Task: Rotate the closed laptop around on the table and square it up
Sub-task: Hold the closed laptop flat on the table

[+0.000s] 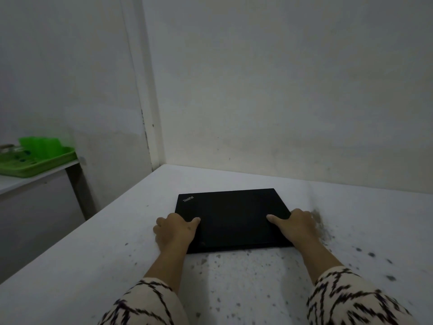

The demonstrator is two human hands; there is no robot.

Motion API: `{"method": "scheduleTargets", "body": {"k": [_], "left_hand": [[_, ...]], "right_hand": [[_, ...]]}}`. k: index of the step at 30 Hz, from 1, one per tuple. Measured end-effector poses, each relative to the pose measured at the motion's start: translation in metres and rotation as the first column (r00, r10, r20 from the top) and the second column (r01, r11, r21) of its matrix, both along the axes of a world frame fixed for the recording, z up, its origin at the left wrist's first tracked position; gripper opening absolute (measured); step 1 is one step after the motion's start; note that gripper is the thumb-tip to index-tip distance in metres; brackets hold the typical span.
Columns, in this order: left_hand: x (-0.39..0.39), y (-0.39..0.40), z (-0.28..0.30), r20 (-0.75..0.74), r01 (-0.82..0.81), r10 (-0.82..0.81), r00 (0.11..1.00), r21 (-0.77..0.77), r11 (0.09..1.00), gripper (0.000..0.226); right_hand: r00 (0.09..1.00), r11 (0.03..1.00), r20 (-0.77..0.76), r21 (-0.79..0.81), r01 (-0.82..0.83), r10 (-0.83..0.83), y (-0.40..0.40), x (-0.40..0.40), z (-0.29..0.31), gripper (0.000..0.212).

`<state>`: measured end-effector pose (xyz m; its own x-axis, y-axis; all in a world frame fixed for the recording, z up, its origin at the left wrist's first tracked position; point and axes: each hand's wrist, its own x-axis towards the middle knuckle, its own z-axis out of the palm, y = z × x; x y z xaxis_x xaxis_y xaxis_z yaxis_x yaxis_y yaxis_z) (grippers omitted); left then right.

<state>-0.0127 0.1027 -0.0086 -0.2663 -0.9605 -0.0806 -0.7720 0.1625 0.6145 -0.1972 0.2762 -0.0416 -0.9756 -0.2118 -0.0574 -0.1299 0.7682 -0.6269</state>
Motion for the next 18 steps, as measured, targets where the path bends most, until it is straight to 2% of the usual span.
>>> {"method": "scheduleTargets", "body": {"k": [4,7,10,14,18], "left_hand": [[0.001,-0.002,0.002,0.041,0.053,-0.053,0.998,-0.006,0.999,0.06],[0.001,-0.009,0.004,0.139,0.11,-0.108,0.984,-0.01,0.994,0.062],[-0.002,-0.017,0.005,0.224,0.2,-0.177,0.958,-0.081,0.977,0.063],[-0.013,-0.029,0.002,0.328,0.421,-0.341,0.881,-0.215,0.881,0.061],[-0.03,-0.044,0.002,0.383,0.584,-0.485,0.786,-0.202,0.786,0.061]], "right_hand": [[1.0,0.998,-0.003,0.062,-0.01,0.01,0.002,0.019,0.022,0.076],[1.0,0.985,-0.003,0.17,-0.01,0.011,0.0,0.031,0.031,0.071],[0.998,0.974,-0.065,0.225,0.004,0.01,-0.007,0.041,0.029,0.062],[0.99,0.962,-0.141,0.271,0.037,0.002,-0.013,0.053,0.026,0.057],[0.981,0.973,-0.193,0.222,0.065,-0.021,-0.01,0.054,0.024,0.053]]}}
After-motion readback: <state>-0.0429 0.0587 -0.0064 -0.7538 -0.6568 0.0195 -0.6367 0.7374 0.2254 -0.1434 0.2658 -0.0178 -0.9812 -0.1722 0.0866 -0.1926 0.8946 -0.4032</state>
